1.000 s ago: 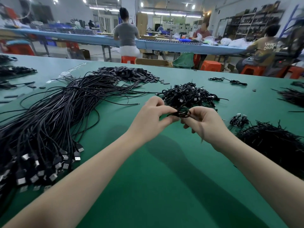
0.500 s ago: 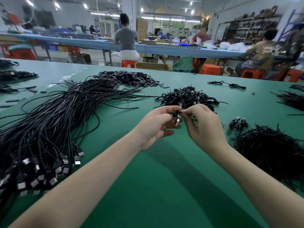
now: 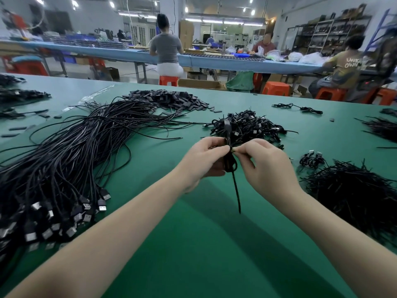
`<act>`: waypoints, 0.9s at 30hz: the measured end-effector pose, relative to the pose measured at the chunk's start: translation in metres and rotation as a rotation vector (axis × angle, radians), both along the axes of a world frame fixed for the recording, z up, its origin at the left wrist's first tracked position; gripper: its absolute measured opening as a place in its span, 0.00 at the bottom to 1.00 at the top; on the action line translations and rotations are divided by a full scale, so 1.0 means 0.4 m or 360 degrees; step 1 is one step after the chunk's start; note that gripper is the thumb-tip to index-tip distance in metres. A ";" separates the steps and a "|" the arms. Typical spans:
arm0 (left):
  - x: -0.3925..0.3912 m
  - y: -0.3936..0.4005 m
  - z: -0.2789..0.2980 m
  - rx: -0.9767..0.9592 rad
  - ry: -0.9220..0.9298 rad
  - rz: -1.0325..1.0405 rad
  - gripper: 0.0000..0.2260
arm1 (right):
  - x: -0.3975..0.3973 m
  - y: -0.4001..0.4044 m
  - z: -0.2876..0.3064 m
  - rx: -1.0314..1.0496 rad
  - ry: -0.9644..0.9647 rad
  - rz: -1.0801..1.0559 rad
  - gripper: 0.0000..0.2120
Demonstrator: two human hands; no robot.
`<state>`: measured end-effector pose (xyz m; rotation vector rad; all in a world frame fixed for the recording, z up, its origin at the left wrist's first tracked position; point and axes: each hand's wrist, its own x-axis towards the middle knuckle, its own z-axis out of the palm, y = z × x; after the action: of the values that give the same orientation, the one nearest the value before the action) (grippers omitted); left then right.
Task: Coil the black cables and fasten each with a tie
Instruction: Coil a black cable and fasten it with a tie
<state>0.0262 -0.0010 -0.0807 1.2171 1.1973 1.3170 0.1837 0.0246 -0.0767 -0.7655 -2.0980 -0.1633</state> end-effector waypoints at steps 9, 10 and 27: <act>-0.035 0.012 -0.009 -0.0867 -0.0456 -0.0490 0.05 | 0.016 0.012 -0.031 0.0449 -0.0447 0.0091 0.02; -0.032 0.019 -0.029 -0.0757 -0.0173 -0.0236 0.05 | 0.012 0.021 -0.038 0.0211 -0.0495 0.0010 0.02; -0.347 0.065 0.023 -0.0582 0.2335 0.1175 0.20 | -0.088 0.083 -0.187 -0.1047 -0.0652 -0.0551 0.27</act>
<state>-0.1124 0.0248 -0.0715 1.4912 2.9634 0.3721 0.1487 0.0579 -0.1517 -1.6005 -2.4080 0.2189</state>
